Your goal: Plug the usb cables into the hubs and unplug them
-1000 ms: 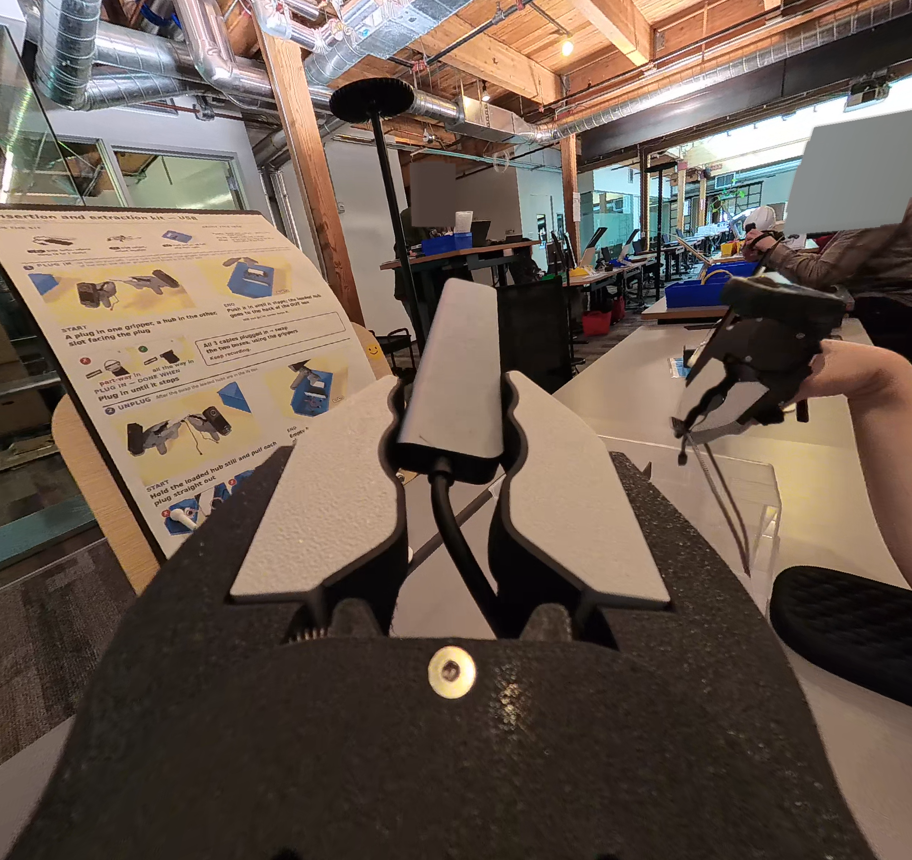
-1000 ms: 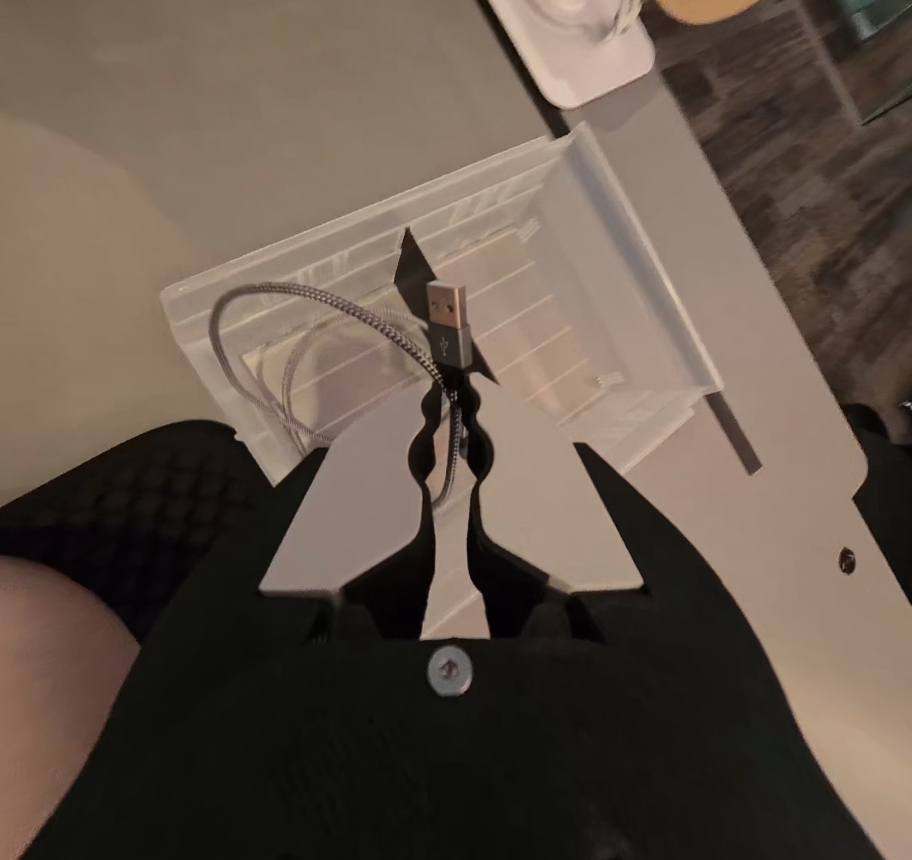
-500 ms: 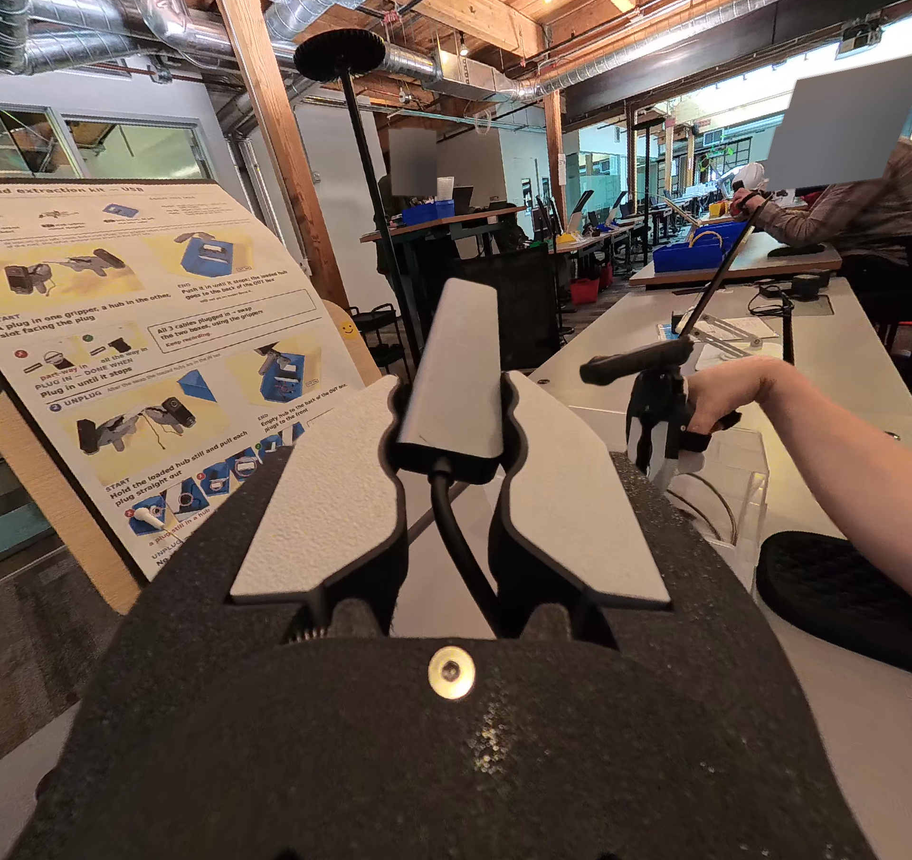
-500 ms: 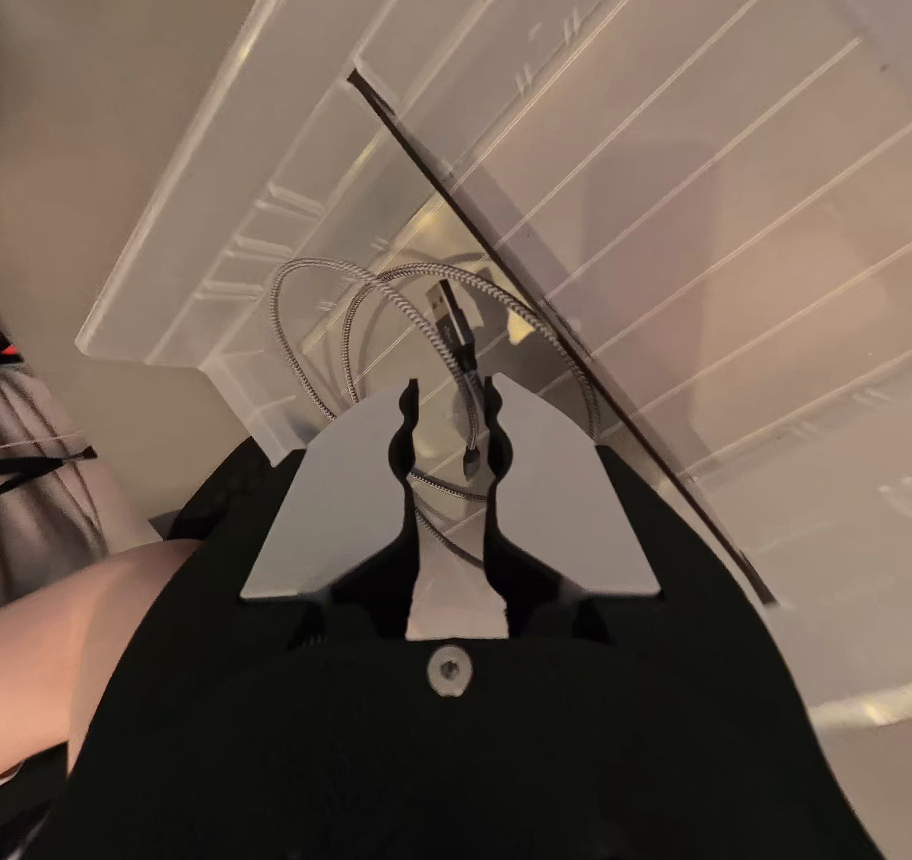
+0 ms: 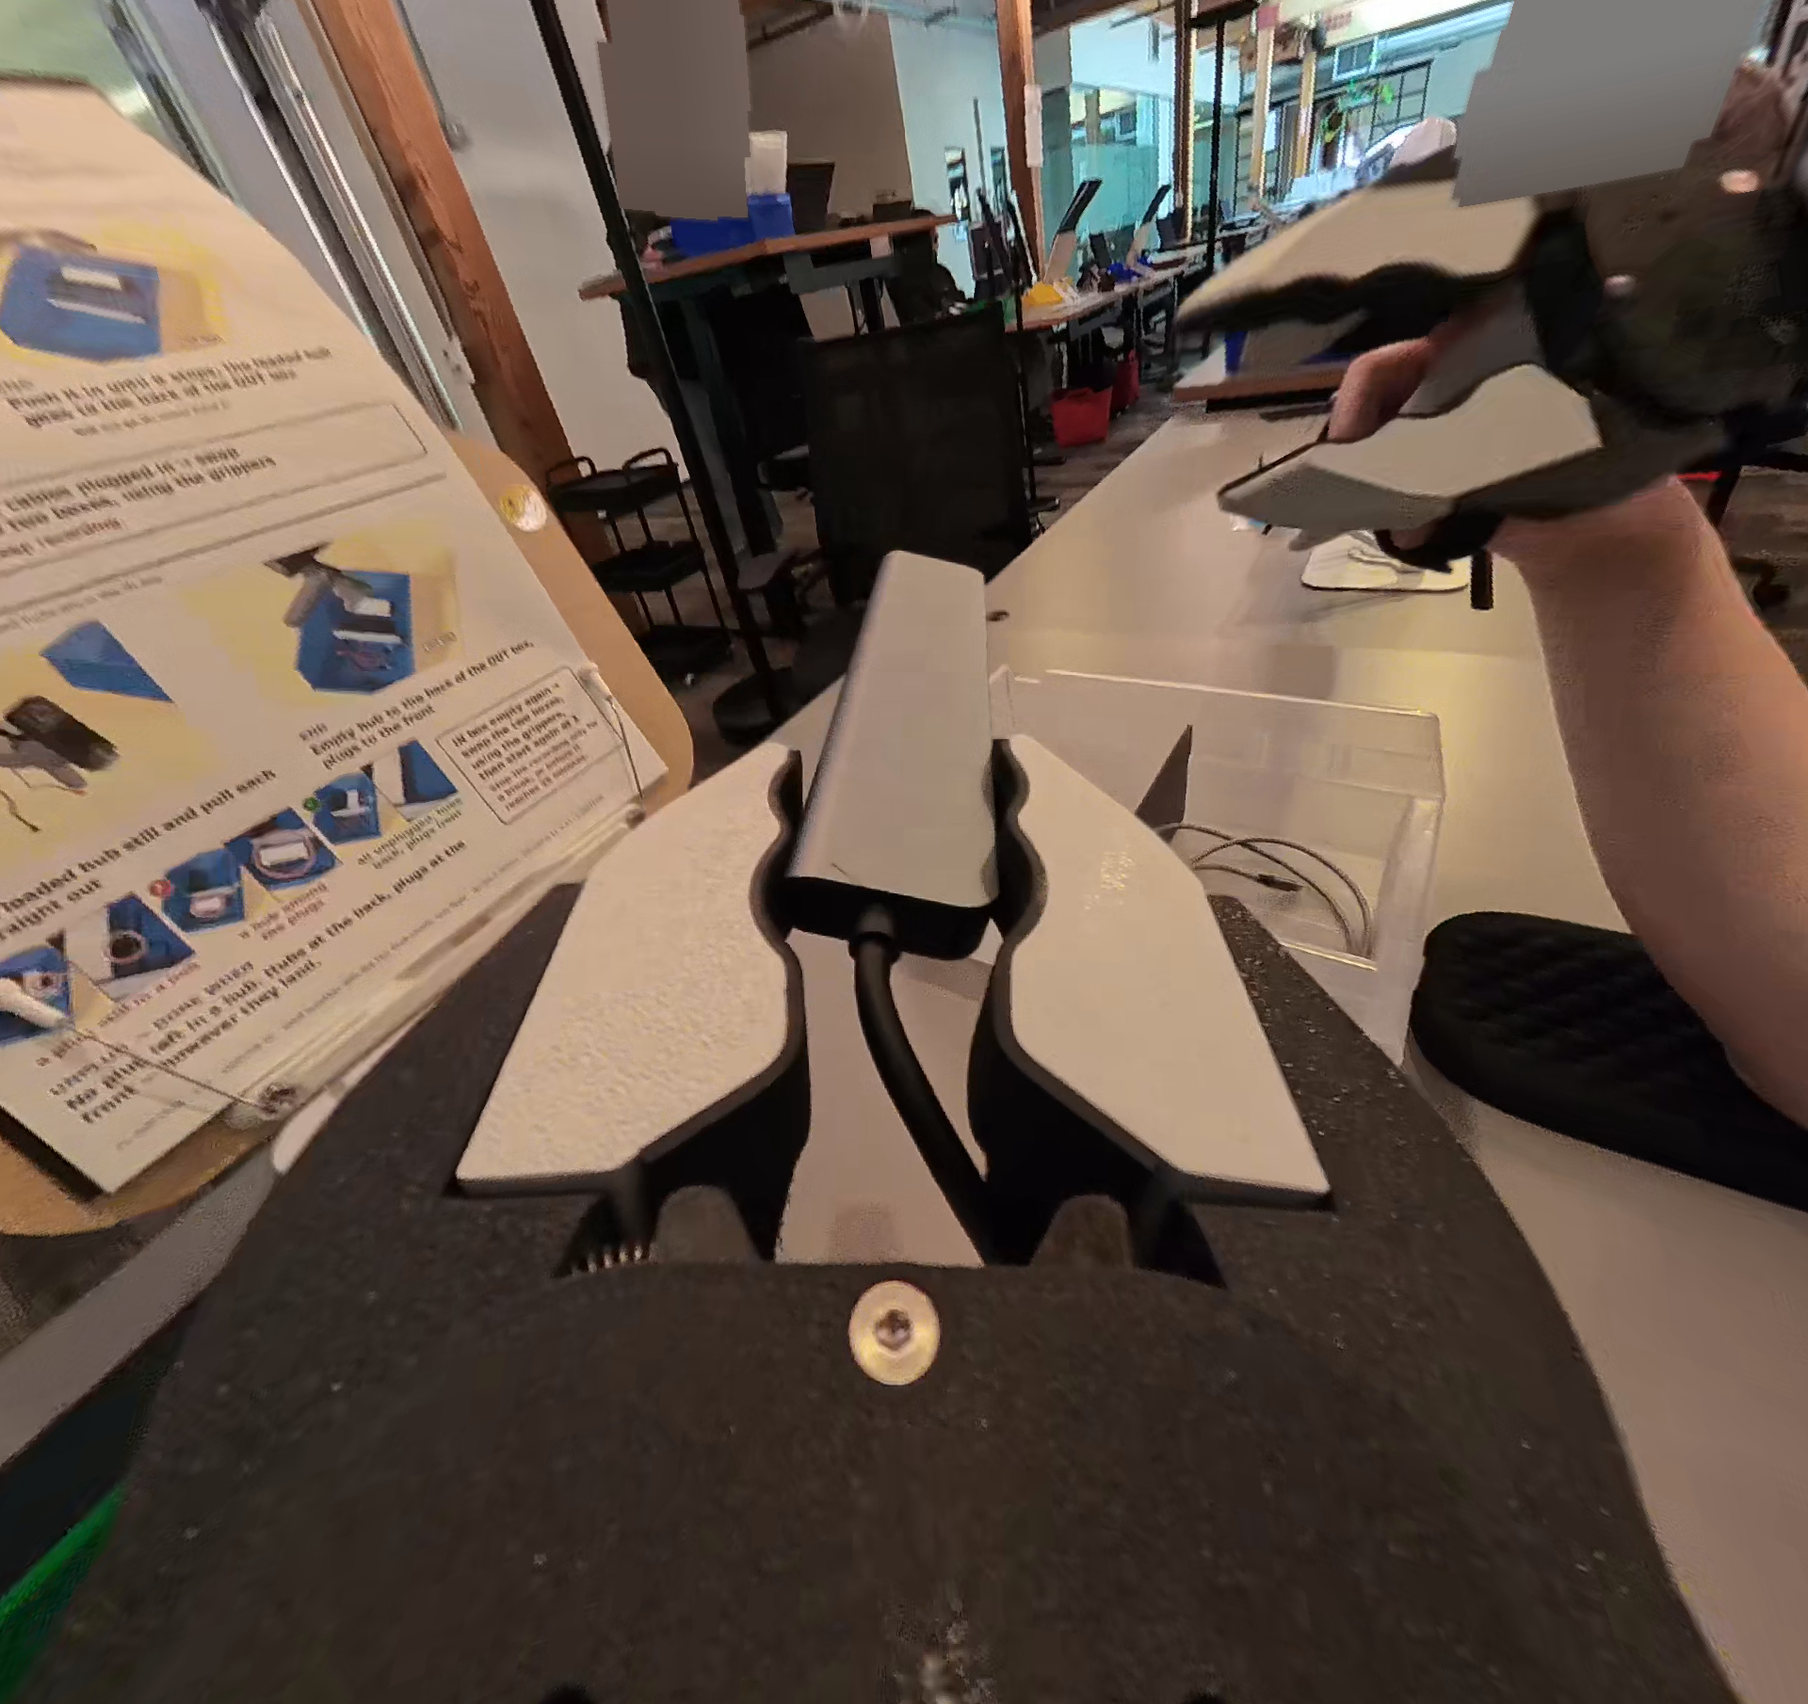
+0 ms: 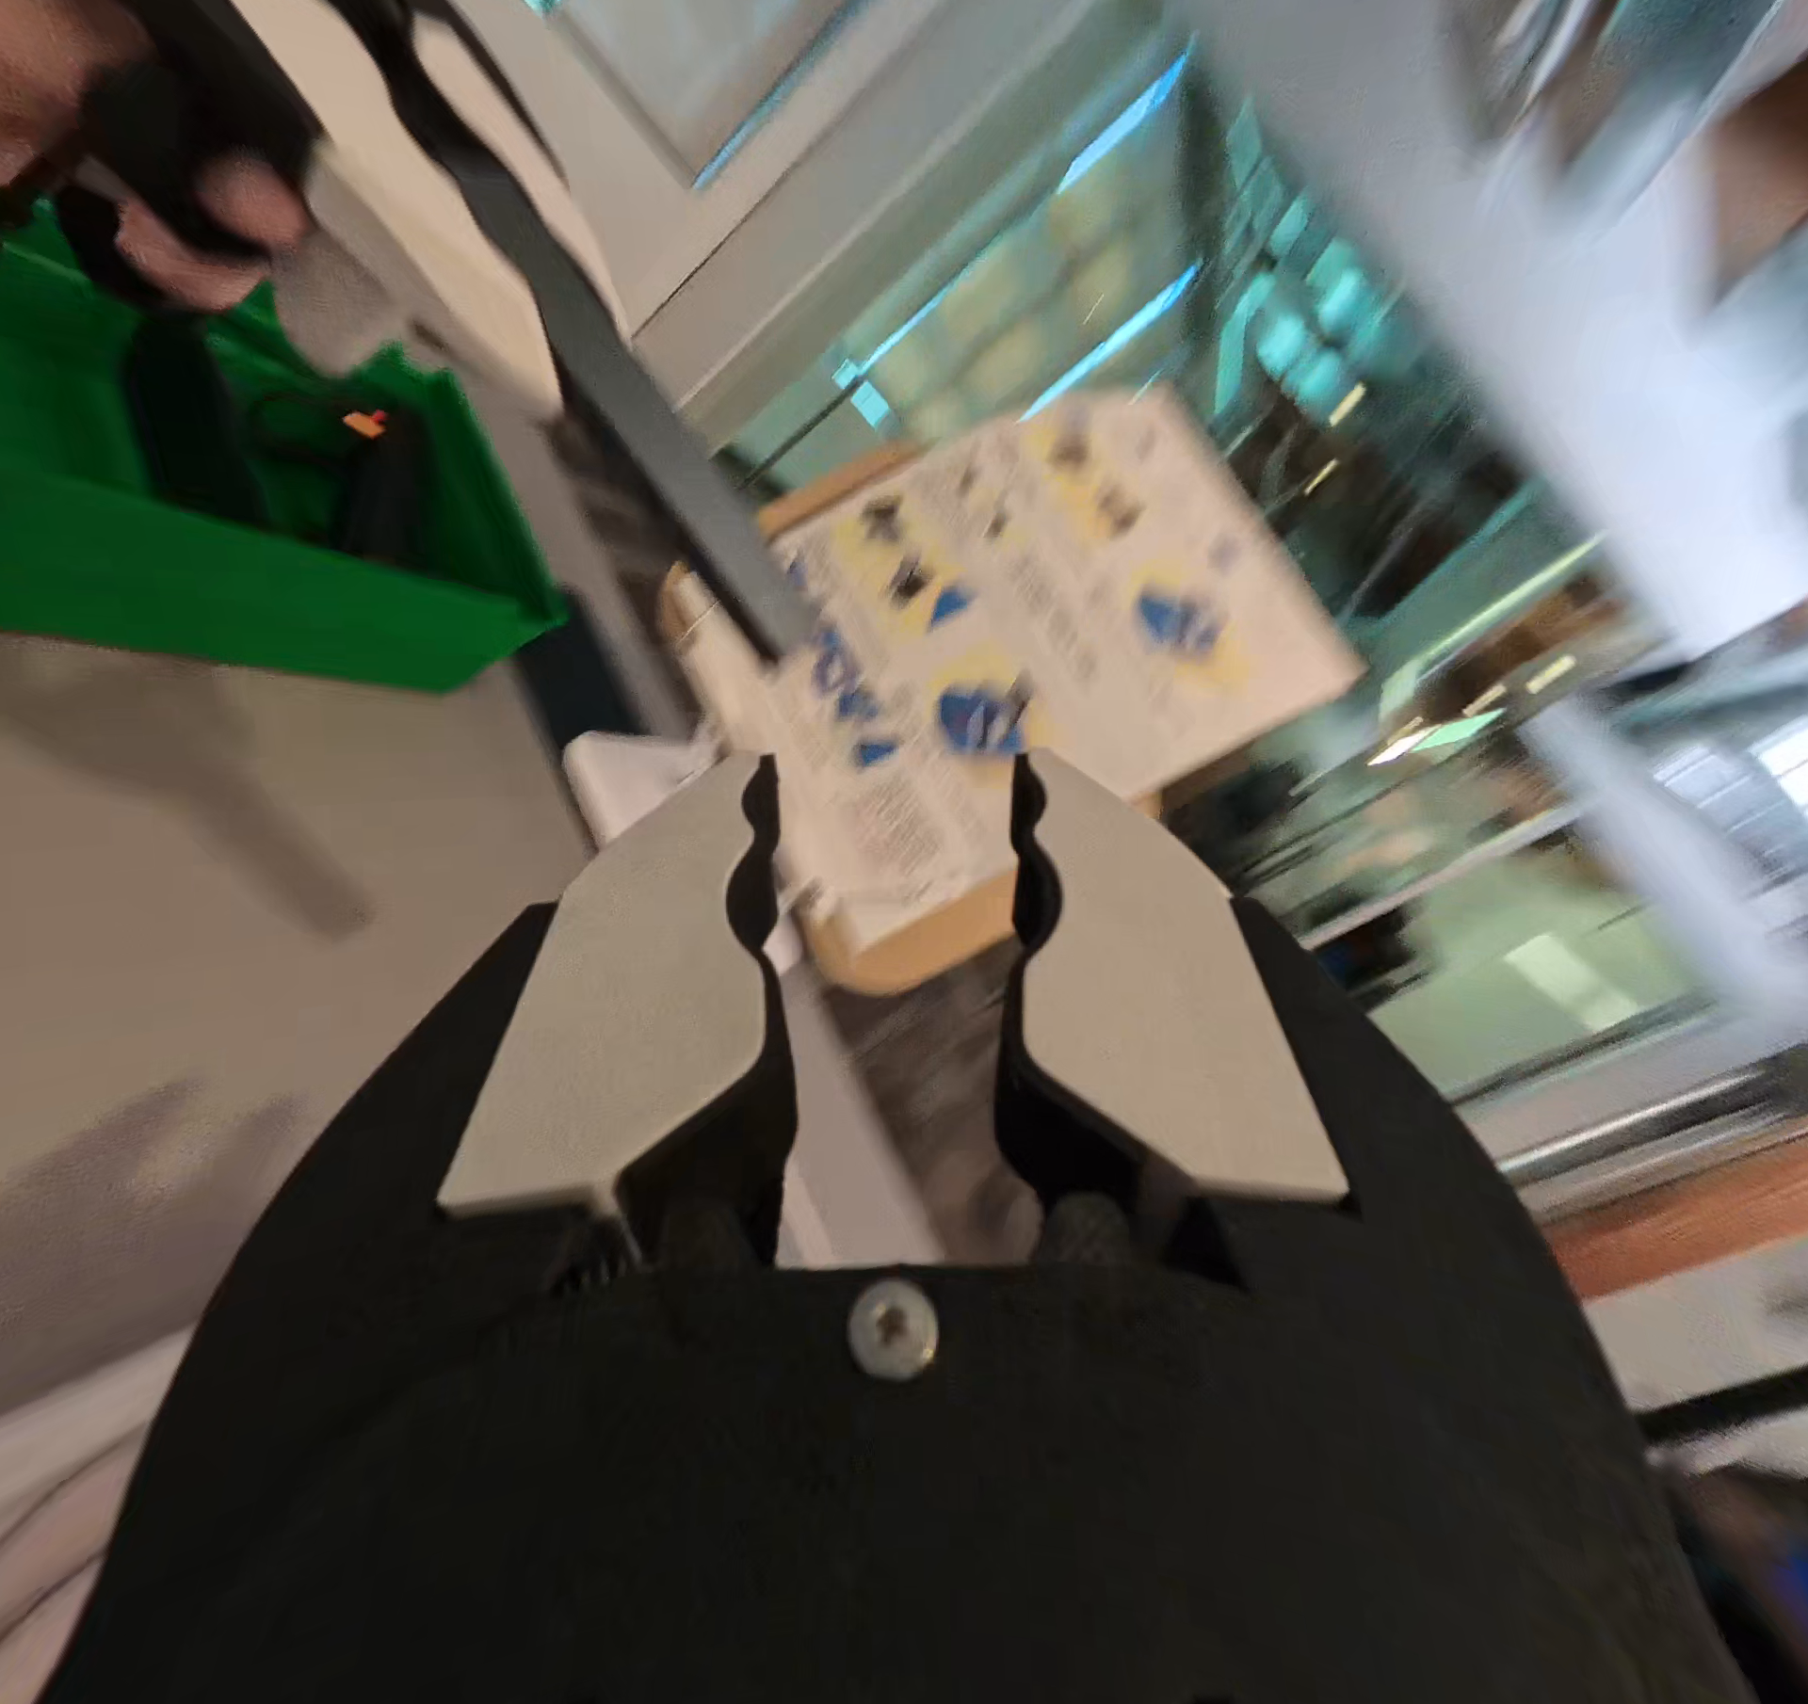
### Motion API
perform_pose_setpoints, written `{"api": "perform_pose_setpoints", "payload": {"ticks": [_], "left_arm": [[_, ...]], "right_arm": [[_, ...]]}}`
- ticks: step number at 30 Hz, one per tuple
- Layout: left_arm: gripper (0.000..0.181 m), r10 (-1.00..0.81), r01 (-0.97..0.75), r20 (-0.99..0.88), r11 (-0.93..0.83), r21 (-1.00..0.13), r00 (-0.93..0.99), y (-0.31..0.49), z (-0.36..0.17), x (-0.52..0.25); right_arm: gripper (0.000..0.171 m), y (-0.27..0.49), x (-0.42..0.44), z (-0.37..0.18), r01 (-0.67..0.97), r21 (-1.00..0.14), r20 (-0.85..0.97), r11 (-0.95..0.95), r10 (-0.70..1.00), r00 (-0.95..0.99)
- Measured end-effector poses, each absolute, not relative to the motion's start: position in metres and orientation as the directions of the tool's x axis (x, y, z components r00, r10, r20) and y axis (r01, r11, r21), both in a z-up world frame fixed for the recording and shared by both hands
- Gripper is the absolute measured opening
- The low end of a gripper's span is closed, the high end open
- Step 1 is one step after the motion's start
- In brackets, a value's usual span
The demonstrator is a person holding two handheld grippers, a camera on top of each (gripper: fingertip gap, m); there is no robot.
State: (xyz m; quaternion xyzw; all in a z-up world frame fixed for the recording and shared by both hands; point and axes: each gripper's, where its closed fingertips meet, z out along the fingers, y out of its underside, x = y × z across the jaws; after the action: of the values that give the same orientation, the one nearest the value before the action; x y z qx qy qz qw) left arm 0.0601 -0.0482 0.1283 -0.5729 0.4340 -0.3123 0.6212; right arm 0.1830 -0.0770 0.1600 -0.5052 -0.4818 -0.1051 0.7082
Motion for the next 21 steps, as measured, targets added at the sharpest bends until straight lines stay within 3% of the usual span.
{"api": "perform_pose_setpoints", "payload": {"ticks": [1,3,4,6,9,11,13,17,21], "left_arm": [[0.035,-0.889,-0.118,-0.159,0.119,-0.986,0.430,-0.047,0.123,0.063],[0.035,-0.902,-0.112,-0.103,0.061,-0.992,0.419,-0.046,0.116,0.070],[0.035,-0.908,-0.096,-0.075,0.038,-0.995,0.413,-0.046,0.115,0.072],[0.035,-0.928,-0.069,-0.027,0.001,-0.998,0.372,-0.050,0.114,0.077],[0.035,-0.950,-0.046,0.028,-0.044,-0.998,0.311,-0.058,0.114,0.083],[0.035,-0.956,-0.032,0.062,-0.074,-0.997,0.287,-0.060,0.113,0.085],[0.036,-0.966,-0.004,0.092,-0.095,-0.995,0.240,-0.063,0.115,0.087],[0.077,-0.953,0.126,0.108,-0.075,-0.989,0.281,-0.059,0.141,0.069],[0.079,-0.931,0.230,0.081,0.004,-0.973,0.356,-0.060,0.174,0.032]], "right_arm": [[0.049,-0.081,0.165,0.165,0.651,-0.520,0.848,0.553,0.240,0.473],[0.047,-0.079,0.138,0.157,0.708,-0.321,0.931,0.629,0.072,0.358],[0.046,-0.071,0.129,0.146,0.744,-0.273,0.951,0.610,0.053,0.306],[0.045,-0.053,0.120,0.128,0.787,-0.252,0.964,0.563,0.071,0.258],[0.026,-0.040,0.118,0.122,0.804,-0.203,0.969,0.558,-0.003,0.247],[0.014,-0.038,0.120,0.119,0.801,-0.207,0.969,0.562,0.005,0.247],[0.015,-0.039,0.122,0.119,0.789,-0.247,0.963,0.563,0.050,0.266],[0.012,-0.028,0.154,0.118,0.853,-0.289,0.957,0.436,0.108,0.269],[0.012,-0.016,0.232,0.115,0.857,-0.443,0.895,0.264,0.178,0.408]]}}
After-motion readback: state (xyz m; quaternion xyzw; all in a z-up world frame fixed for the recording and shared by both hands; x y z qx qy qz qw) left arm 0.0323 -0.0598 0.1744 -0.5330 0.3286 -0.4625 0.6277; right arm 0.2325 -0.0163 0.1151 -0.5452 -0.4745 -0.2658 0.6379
